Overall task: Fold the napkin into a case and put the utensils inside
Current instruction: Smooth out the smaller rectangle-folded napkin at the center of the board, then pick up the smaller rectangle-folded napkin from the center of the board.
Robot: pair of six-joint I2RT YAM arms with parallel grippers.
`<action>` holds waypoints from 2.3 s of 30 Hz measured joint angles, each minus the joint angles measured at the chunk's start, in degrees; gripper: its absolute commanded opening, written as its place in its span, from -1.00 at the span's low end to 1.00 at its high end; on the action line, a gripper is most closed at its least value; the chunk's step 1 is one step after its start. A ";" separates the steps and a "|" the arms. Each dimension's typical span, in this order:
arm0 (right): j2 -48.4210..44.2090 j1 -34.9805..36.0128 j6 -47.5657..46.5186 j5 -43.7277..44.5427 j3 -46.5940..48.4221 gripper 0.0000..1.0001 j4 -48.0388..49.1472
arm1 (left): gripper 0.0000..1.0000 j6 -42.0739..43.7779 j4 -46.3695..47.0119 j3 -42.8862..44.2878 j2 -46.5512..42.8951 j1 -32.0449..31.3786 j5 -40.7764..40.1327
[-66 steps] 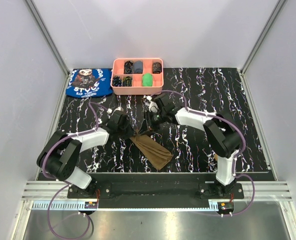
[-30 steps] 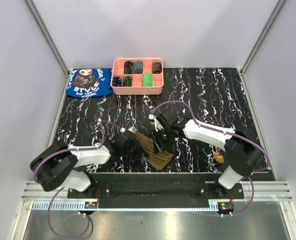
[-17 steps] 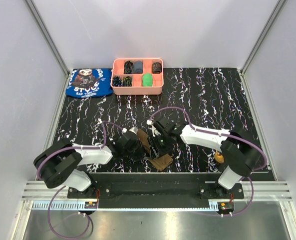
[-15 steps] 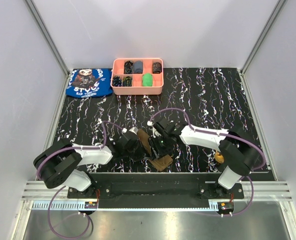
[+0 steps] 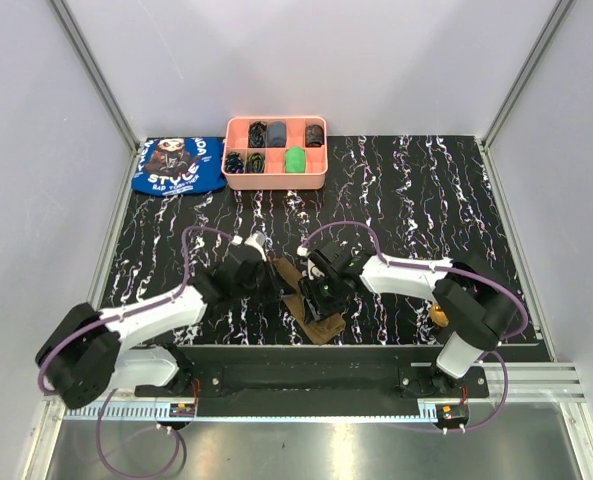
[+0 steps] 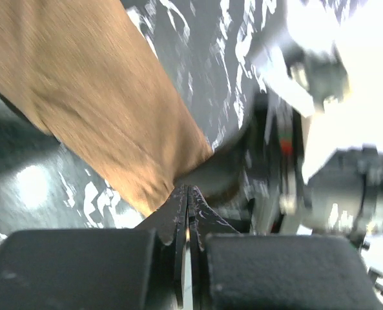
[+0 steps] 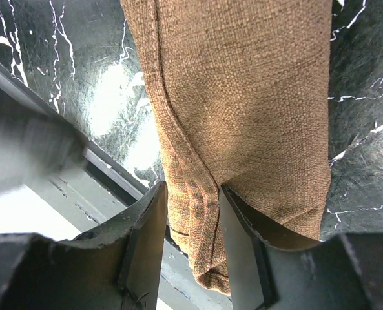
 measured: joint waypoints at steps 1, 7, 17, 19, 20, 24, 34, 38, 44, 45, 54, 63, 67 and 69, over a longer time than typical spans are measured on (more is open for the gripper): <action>-0.09 0.00 0.00 0.07 -0.09 -0.06 0.15 | -0.99 0.31 0.33 0.87 2.01 1.09 0.35; -0.52 0.04 0.00 0.52 -0.26 -0.01 0.11 | -1.00 2.40 2.03 3.23 12.55 2.08 1.31; -2.14 2.14 -2.36 7.98 7.30 0.33 -8.83 | -1.00 4.09 4.50 0.26 14.67 4.00 2.23; -1.81 2.91 -3.19 9.16 9.84 0.33 -10.05 | -1.00 4.17 5.25 -0.15 14.67 4.61 2.82; -1.36 3.39 -3.63 9.88 11.13 0.33 -10.40 | -1.00 4.15 5.68 -0.37 14.67 4.83 3.10; 1.60 5.07 -4.46 12.17 13.84 0.25 -10.99 | -1.00 4.07 7.32 -1.29 14.67 5.79 4.72; 7.26 10.25 -3.65 19.80 14.62 0.09 -12.66 | -1.00 3.37 10.38 -3.23 14.64 7.30 7.13; 7.52 12.24 -1.60 24.68 14.97 0.13 -12.96 | -1.00 2.75 11.15 -4.35 13.99 8.09 7.65; 9.53 15.28 2.01 31.47 16.57 0.16 -13.00 | -0.96 2.40 10.95 -6.14 12.09 10.43 8.59; 10.01 15.67 2.54 32.48 17.05 0.15 -13.00 | -0.95 2.29 10.91 -6.38 11.82 10.78 8.70; 13.07 18.25 4.66 37.62 19.08 -0.34 -12.72 | -0.72 -0.35 9.86 -7.87 9.03 13.53 10.36; 13.25 19.56 3.93 40.26 19.02 -0.74 -12.61 | -0.54 -0.42 5.07 -7.54 0.83 14.25 10.45; 12.46 19.54 3.89 40.11 17.97 -0.83 -11.43 | -0.55 1.86 -1.29 -6.19 -5.18 14.38 8.87; 11.61 19.45 3.89 39.54 16.87 -0.88 -10.32 | -0.55 3.93 -5.77 -4.92 -8.37 14.62 7.10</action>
